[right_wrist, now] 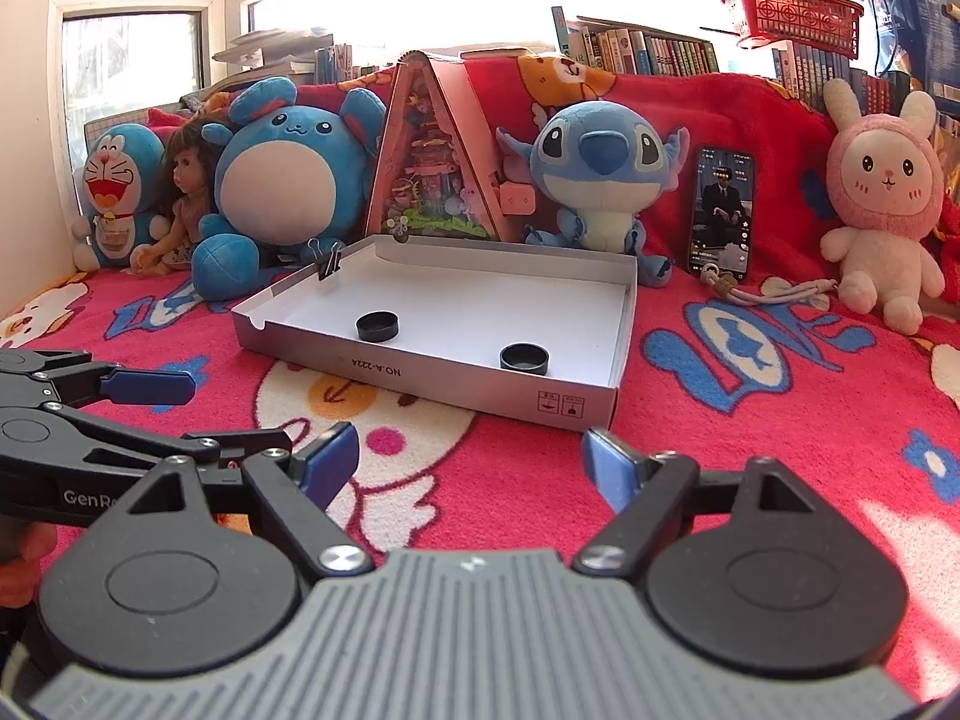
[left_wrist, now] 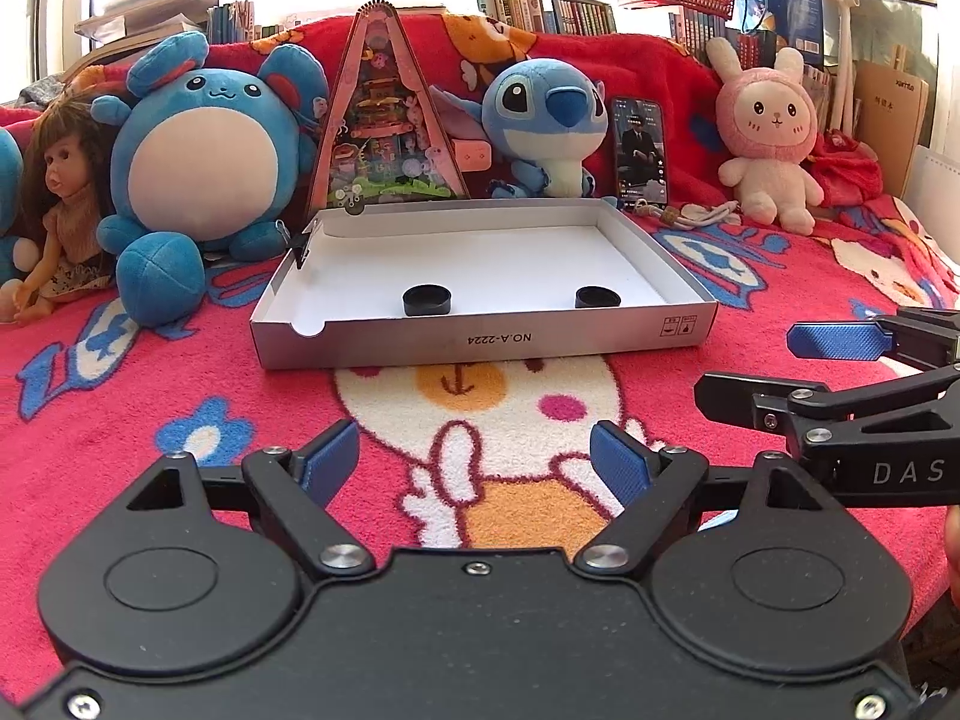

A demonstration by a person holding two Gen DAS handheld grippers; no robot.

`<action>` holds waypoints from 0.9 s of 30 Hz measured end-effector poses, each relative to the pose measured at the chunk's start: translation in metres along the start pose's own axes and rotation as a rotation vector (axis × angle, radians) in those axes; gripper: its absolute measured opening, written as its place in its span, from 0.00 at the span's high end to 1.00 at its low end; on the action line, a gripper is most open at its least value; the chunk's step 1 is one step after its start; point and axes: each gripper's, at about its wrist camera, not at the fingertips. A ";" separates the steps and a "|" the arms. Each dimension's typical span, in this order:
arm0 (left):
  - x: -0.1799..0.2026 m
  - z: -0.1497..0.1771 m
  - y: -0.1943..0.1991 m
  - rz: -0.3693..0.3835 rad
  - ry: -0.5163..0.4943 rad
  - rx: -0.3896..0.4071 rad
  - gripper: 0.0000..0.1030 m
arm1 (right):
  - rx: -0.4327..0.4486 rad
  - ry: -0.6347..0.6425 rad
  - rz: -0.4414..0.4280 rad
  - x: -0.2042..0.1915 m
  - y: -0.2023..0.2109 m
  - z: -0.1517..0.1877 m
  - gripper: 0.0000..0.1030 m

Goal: Organize rigid objects
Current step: 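Withdraw both open tools from the box back toward the items, then grasp the brown acorn with the left tool while the right tool grasps the black binder clip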

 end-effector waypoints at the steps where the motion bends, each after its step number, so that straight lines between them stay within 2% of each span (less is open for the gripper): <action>1: 0.001 0.002 0.001 -0.003 -0.001 0.001 0.19 | 0.001 0.001 0.001 -0.001 0.001 0.002 0.14; 17: 0.002 0.028 0.009 0.002 0.021 -0.029 0.23 | 0.000 0.014 -0.004 -0.013 0.012 0.027 0.14; 27: 0.005 0.037 0.018 -0.018 -0.009 -0.013 0.23 | -0.017 0.044 0.007 -0.018 0.016 0.037 0.14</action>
Point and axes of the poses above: each gripper's, at about its wrist camera, not at the fingertips, and y roughly against the way its jaws point, x to its right, z to its underside, and after that the axes turned 6 degrees about -x, right-handed
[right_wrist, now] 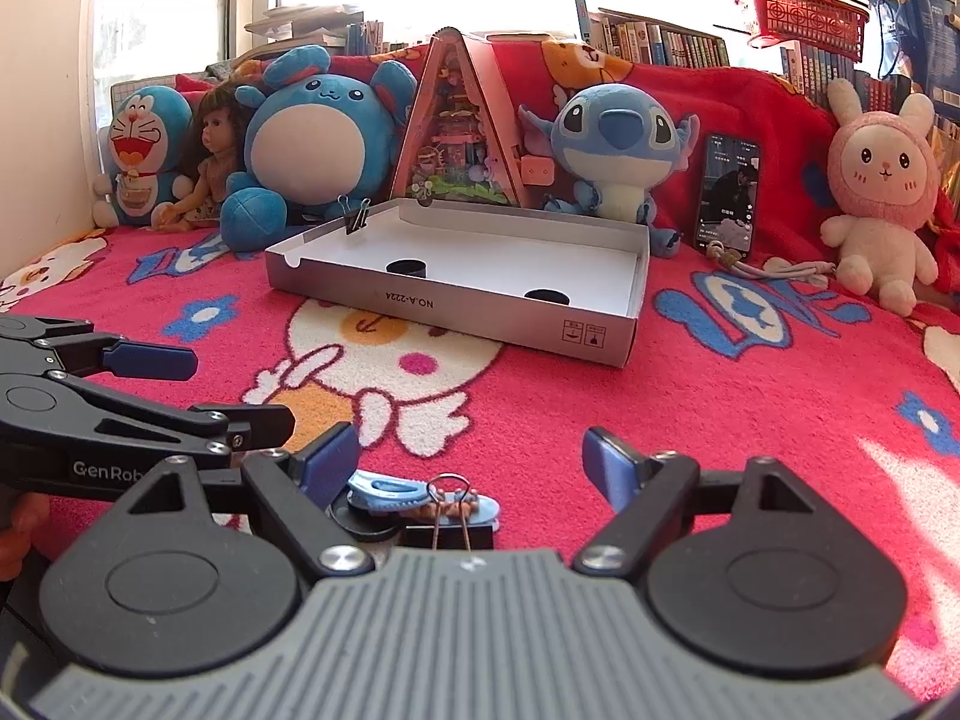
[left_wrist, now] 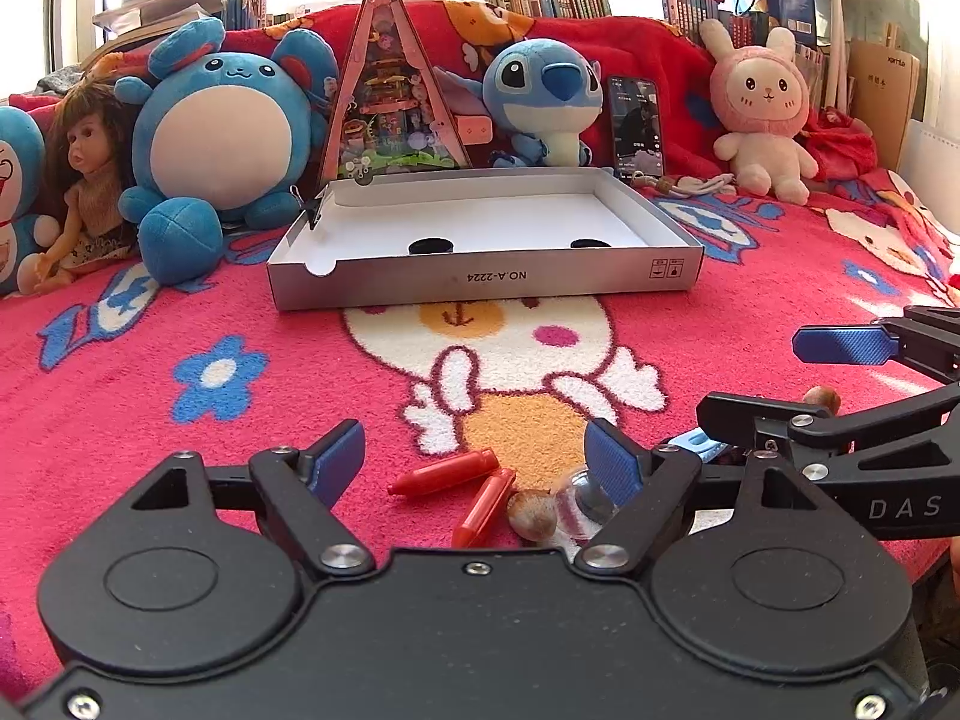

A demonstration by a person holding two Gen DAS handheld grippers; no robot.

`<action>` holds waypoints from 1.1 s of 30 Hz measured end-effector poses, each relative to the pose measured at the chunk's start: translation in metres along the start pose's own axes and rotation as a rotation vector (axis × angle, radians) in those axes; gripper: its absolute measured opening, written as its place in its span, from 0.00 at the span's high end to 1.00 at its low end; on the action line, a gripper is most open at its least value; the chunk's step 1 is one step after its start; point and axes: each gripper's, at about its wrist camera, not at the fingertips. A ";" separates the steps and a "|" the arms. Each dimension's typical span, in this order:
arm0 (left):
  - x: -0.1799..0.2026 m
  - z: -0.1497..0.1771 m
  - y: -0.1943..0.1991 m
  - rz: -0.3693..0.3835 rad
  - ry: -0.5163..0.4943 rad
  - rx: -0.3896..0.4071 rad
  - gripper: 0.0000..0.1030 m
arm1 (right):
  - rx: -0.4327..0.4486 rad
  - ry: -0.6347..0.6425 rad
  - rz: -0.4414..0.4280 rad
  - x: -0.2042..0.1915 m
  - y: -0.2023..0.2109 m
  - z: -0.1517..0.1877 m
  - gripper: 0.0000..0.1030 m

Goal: Organize rigid objects
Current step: 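Grasp the brown acorn with the left tool while the right tool grasps the black binder clip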

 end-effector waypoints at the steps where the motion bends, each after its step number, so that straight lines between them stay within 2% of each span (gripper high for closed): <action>1: 0.000 0.000 0.001 0.001 -0.001 0.001 0.23 | -0.002 0.000 0.000 0.000 0.001 0.001 0.14; 7: -0.002 0.004 0.007 0.020 0.005 -0.004 0.30 | -0.003 0.006 0.018 0.003 0.008 0.010 0.14; 9: -0.002 0.004 0.009 0.021 0.001 -0.004 0.39 | -0.010 0.011 0.014 0.004 0.010 0.012 0.14; 12: -0.001 0.004 0.011 0.007 -0.009 -0.008 0.53 | -0.006 0.018 0.027 0.006 0.014 0.014 0.22; 13: -0.001 0.005 0.011 0.003 -0.011 -0.014 0.54 | -0.005 0.019 0.030 0.007 0.015 0.015 0.23; 16: -0.002 0.007 0.014 0.014 -0.006 -0.027 0.57 | -0.017 0.018 0.032 0.008 0.017 0.017 0.35; 18: -0.001 0.010 0.017 0.025 -0.007 -0.034 0.57 | -0.033 0.024 0.010 0.007 0.018 0.020 0.39; 23: 0.000 0.014 0.017 0.018 0.001 -0.038 0.60 | -0.060 0.047 -0.016 0.000 0.014 0.026 0.42; 27: -0.001 0.013 0.017 0.042 0.011 -0.038 0.73 | -0.081 0.040 -0.020 -0.002 0.008 0.027 0.44; 33: 0.002 0.014 0.020 0.071 0.003 -0.055 0.76 | -0.089 0.035 -0.002 -0.002 0.004 0.026 0.44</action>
Point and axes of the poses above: each gripper's, at about its wrist camera, not at the fingertips, and y roughly against the way its jaws point, x to its right, z to its underside, and after that the axes turned 6 degrees about -x, right-handed
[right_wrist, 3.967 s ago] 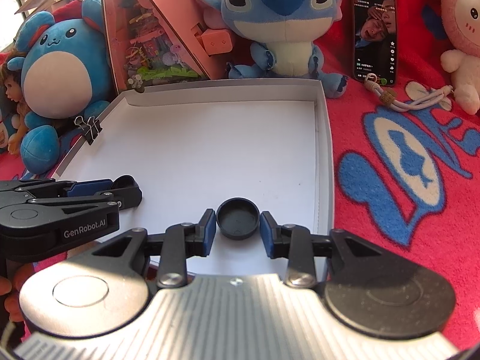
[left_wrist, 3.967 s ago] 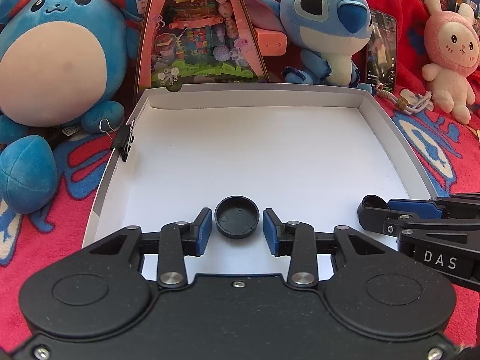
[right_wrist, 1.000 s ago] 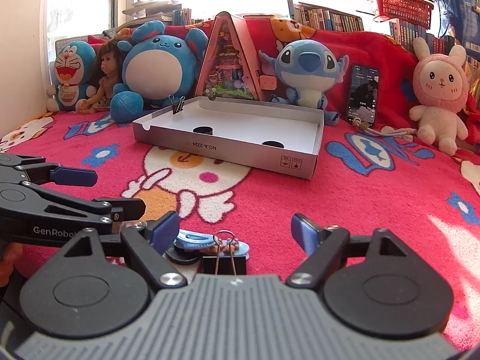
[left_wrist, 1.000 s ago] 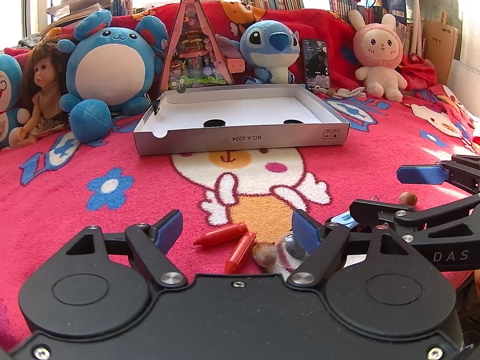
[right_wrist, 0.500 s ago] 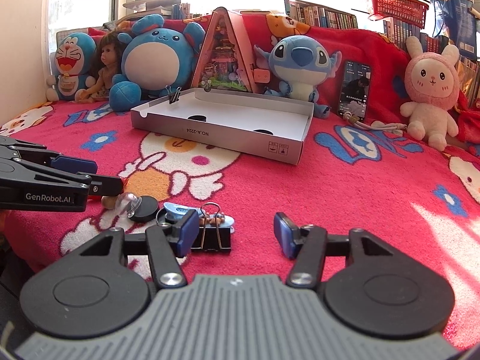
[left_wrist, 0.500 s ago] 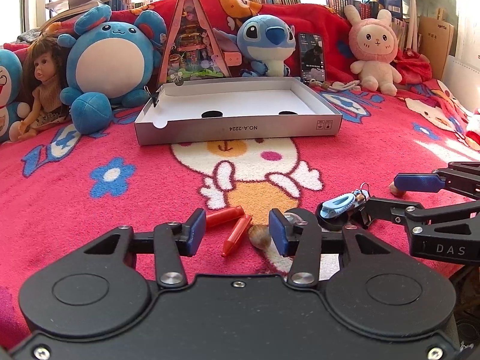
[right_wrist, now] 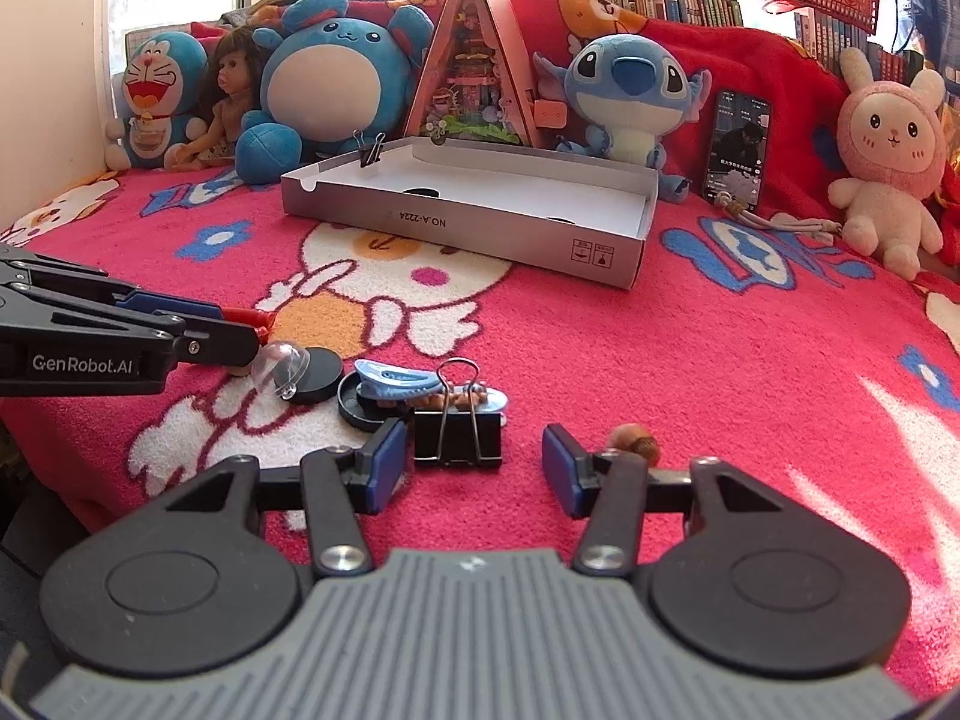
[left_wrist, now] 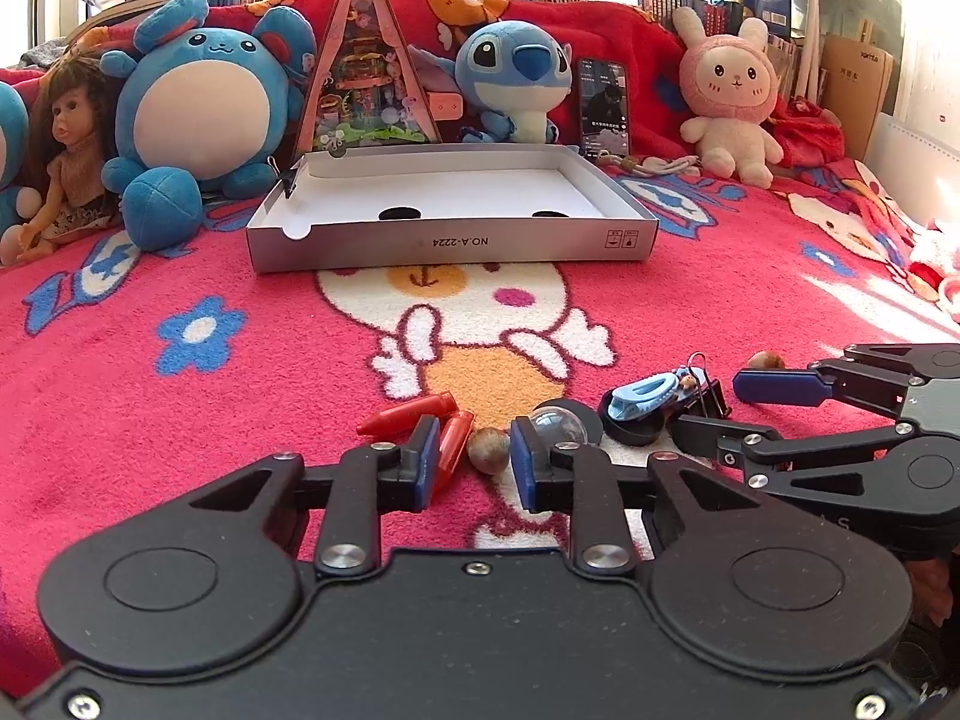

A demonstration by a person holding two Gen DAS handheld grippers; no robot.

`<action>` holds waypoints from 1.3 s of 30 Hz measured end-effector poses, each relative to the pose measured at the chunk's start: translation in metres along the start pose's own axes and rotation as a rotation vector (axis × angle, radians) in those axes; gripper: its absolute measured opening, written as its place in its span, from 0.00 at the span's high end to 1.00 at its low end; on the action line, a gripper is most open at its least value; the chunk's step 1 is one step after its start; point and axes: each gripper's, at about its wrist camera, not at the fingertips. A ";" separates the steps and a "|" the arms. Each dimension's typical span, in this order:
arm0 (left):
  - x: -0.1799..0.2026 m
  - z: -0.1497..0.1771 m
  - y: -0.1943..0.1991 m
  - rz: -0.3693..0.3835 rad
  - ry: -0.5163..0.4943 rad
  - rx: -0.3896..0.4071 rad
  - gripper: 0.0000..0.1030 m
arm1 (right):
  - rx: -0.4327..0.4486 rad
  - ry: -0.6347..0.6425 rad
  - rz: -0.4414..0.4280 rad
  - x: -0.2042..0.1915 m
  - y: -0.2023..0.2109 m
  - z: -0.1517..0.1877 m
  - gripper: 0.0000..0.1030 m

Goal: Organize rigid objects
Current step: 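Grasp the brown acorn with the left tool while the right tool grasps the black binder clip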

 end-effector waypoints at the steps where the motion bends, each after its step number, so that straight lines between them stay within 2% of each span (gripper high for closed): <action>1: 0.000 0.001 0.001 -0.002 0.003 -0.007 0.76 | -0.002 -0.002 0.006 0.001 0.000 0.000 0.44; 5: -0.001 0.002 0.012 0.046 0.023 -0.021 0.76 | -0.003 -0.012 0.004 0.002 -0.001 0.000 0.44; 7: 0.003 0.003 0.017 0.065 -0.005 -0.019 0.76 | -0.006 -0.009 0.000 0.002 -0.002 0.000 0.49; 10: 0.008 0.004 0.014 0.042 -0.029 -0.010 0.76 | -0.006 -0.005 -0.001 0.000 -0.003 -0.001 0.52; 15: 0.005 0.002 0.004 0.037 0.017 -0.022 0.77 | -0.003 -0.007 -0.002 -0.001 -0.002 -0.002 0.54; 20: 0.005 0.002 -0.001 0.020 0.010 -0.020 0.79 | -0.003 -0.006 -0.002 -0.001 -0.001 -0.001 0.55; 25: 0.003 0.004 -0.005 0.014 0.014 -0.036 0.81 | -0.005 -0.034 0.041 0.003 -0.001 -0.002 0.60; 32: 0.003 0.002 -0.014 0.001 0.023 -0.031 0.81 | 0.001 -0.058 0.040 0.009 -0.003 -0.002 0.59; 35: 0.004 0.002 -0.018 -0.005 0.022 -0.027 0.81 | 0.006 -0.058 0.044 0.007 -0.004 -0.002 0.55; 37: 0.005 0.002 -0.019 -0.010 0.016 -0.022 0.85 | 0.008 -0.061 0.044 0.007 -0.005 -0.003 0.55; 38: 0.006 0.002 -0.018 -0.014 0.012 -0.020 0.85 | 0.008 -0.061 0.046 0.007 -0.005 -0.003 0.56; 39: 0.008 0.001 -0.017 -0.017 0.009 -0.014 0.85 | 0.006 -0.064 0.048 0.006 -0.005 -0.003 0.62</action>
Point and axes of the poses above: each gripper's, at about its wrist camera, not at the fingertips, and y roughly against the way its jaws point, x to its right, z to its underside, and after that the axes turned 6 degrees about -x, right-handed
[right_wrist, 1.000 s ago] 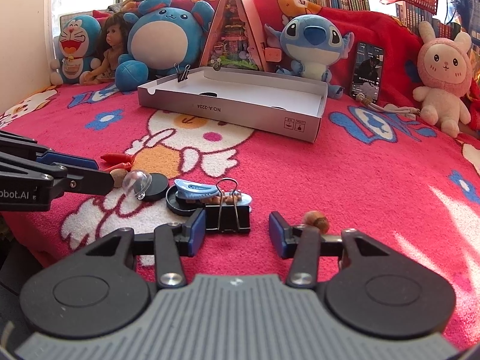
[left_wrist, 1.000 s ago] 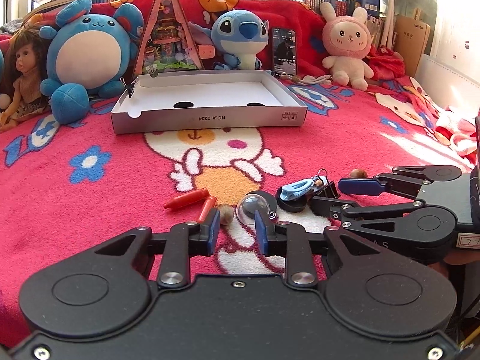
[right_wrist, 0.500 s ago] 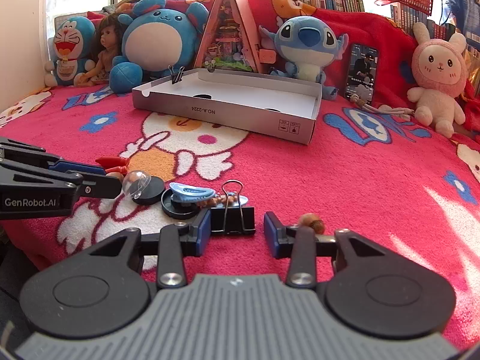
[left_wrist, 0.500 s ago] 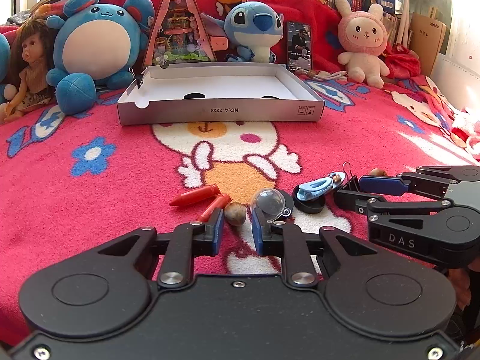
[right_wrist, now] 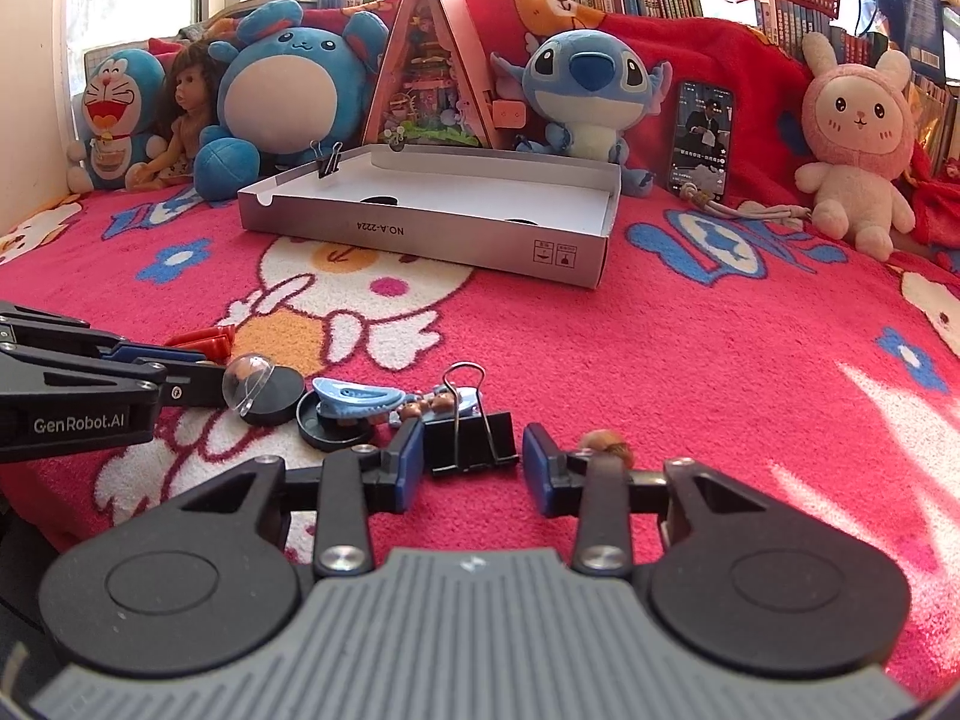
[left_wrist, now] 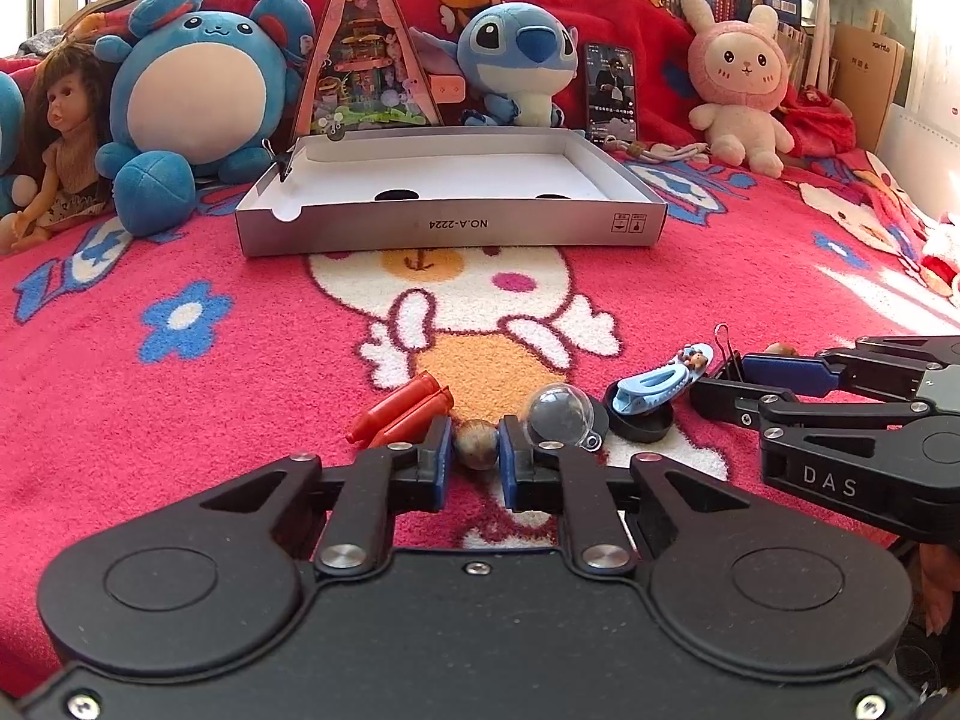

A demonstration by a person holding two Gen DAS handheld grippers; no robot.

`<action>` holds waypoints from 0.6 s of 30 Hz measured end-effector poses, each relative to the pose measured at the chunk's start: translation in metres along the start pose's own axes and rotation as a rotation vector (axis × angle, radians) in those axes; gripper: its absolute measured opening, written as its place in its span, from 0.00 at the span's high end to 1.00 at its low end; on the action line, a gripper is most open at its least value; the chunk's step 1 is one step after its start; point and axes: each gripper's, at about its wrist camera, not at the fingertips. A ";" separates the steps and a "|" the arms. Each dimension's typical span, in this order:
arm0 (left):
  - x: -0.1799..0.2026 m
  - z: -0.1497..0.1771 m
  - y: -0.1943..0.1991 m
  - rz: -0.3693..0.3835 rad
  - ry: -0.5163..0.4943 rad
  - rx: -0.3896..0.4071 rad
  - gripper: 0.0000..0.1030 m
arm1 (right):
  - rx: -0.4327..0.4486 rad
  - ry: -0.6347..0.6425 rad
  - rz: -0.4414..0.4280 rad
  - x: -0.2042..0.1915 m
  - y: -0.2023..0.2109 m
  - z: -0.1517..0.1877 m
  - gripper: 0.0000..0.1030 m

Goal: Organize rigid objects
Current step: 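Grasp the brown acorn with the left tool while the right tool grasps the black binder clip, then carry the acorn and the binder clip over the white box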

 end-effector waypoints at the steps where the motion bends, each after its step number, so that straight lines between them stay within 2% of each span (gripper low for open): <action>1: 0.001 0.000 0.001 0.001 -0.004 0.004 0.85 | -0.002 0.002 0.003 -0.001 0.001 0.000 0.62; 18: -0.014 -0.032 0.002 -0.006 0.027 0.052 0.85 | 0.030 -0.075 0.027 0.012 0.002 -0.024 0.65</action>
Point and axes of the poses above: each gripper's, at about its wrist camera, not at the fingertips, and y roughly against the way its jaws point, x to its right, z to its underside, and after that the axes turned 6 degrees about -x, right-handed
